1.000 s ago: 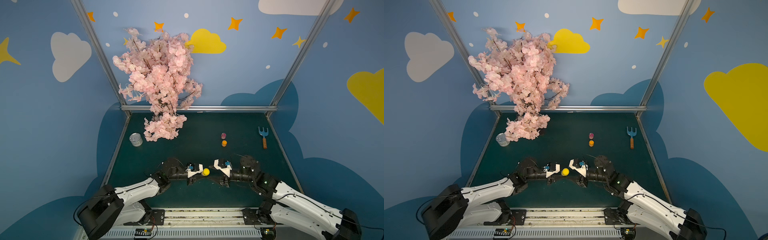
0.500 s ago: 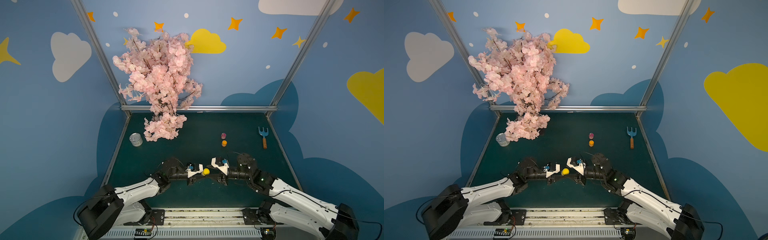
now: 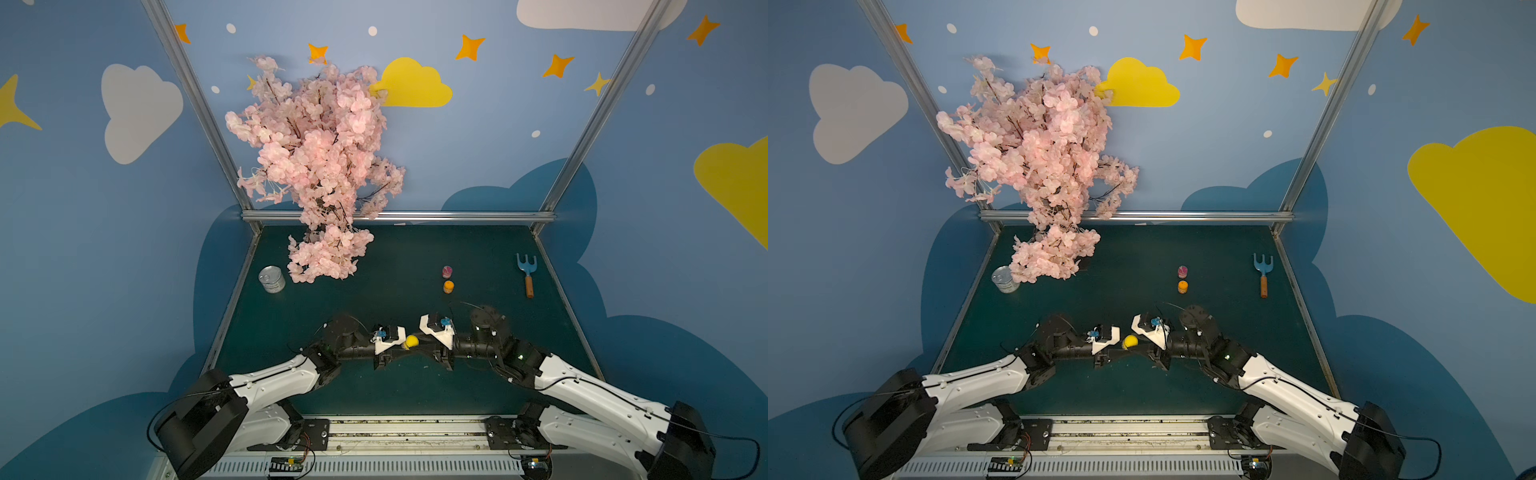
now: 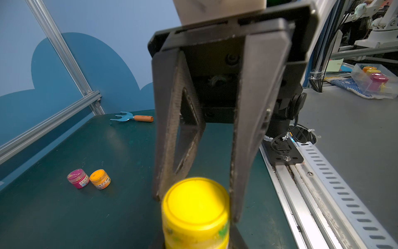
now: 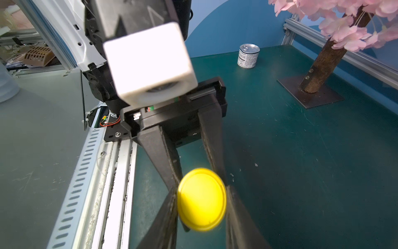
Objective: Close the paint jar lid
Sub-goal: Screw the lid onto the paint jar.
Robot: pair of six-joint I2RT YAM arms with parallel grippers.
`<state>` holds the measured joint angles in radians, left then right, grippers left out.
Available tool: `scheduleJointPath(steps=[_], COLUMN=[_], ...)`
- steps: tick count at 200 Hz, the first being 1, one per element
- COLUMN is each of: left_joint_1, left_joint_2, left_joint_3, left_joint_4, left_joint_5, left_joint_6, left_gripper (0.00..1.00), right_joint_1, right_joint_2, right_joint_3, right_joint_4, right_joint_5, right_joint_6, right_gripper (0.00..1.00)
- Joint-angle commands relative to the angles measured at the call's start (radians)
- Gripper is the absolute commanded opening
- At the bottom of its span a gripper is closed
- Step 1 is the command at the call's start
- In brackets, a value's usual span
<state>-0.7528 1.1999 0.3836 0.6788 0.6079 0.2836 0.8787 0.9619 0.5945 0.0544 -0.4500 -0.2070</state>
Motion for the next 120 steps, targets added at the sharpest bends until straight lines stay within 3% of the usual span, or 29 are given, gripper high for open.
scheduleJointPath(steps=[1,26,82,120], left_joint_1=[-0.002,-0.001,-0.011,-0.019], left_joint_2=[0.001,-0.007,-0.072,-0.100], left_joint_3=[0.026,0.020,-0.012,-0.030], left_joint_4=[0.000,0.007,0.006,0.021], left_joint_5=[0.008,-0.034,-0.276,-0.368], left_joint_6=[-0.004,-0.003,0.033,0.047], left_gripper=[0.32,0.32,0.32,0.32], right_joint_1=[-0.004,-0.004,0.007,0.057], right_joint_2=[0.003,0.008,0.101,0.180], right_joint_3=[0.041,0.057,0.192,0.234], right_joint_4=[0.010,-0.001,-0.135,-0.170], right_joint_5=[0.040,0.091,0.160,0.307], right_joint_6=[0.020,0.074,0.293,0.448], right_gripper=[0.24,0.20,0.11,0.05])
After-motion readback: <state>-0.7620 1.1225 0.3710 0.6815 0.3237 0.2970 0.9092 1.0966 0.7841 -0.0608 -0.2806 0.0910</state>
